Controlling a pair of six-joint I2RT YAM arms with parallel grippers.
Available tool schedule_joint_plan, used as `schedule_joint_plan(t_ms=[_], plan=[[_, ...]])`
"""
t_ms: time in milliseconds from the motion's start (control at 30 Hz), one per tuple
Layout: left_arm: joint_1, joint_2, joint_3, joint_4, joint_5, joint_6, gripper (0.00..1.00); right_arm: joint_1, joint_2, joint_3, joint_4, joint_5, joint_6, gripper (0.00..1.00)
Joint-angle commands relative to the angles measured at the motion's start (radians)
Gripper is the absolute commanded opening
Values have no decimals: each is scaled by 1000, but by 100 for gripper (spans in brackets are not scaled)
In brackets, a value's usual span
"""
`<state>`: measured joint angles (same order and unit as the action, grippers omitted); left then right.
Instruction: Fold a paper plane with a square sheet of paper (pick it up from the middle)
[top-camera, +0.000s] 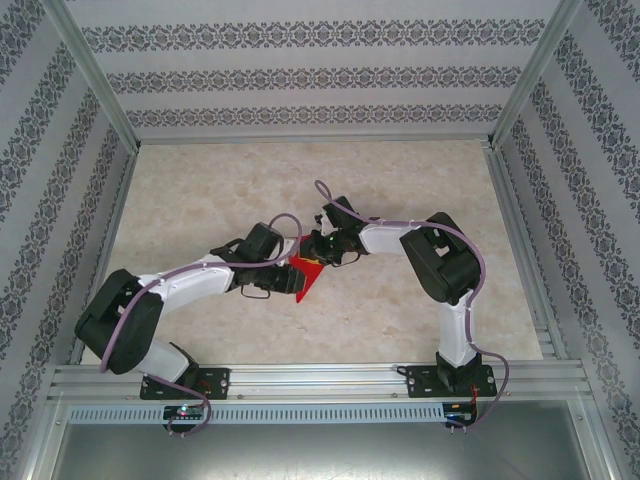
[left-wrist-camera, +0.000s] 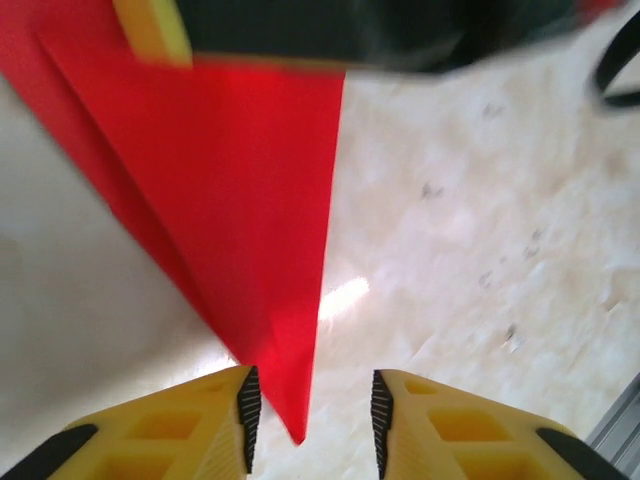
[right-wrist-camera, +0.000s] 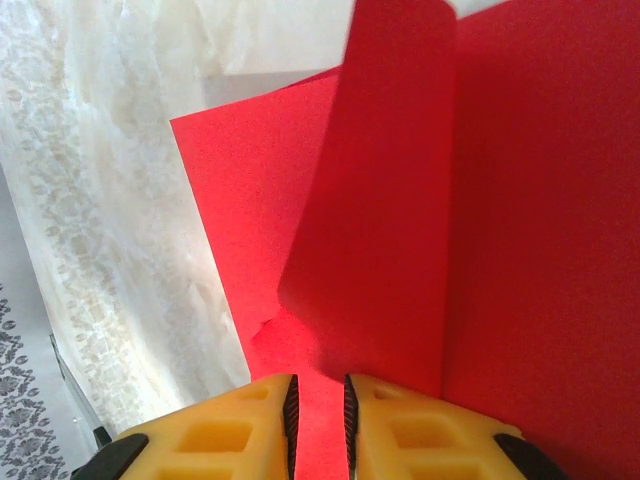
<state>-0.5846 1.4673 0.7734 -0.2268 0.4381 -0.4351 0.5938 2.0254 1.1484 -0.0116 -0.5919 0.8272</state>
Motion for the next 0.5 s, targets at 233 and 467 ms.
schedule_joint_plan(t_ms=[233, 467], plan=[[121, 69, 116, -30, -27, -26, 43, 19, 15, -26, -11, 15, -14, 22], [178, 191, 129, 85, 112, -81, 47, 21, 12, -30, 7, 7, -8, 18]])
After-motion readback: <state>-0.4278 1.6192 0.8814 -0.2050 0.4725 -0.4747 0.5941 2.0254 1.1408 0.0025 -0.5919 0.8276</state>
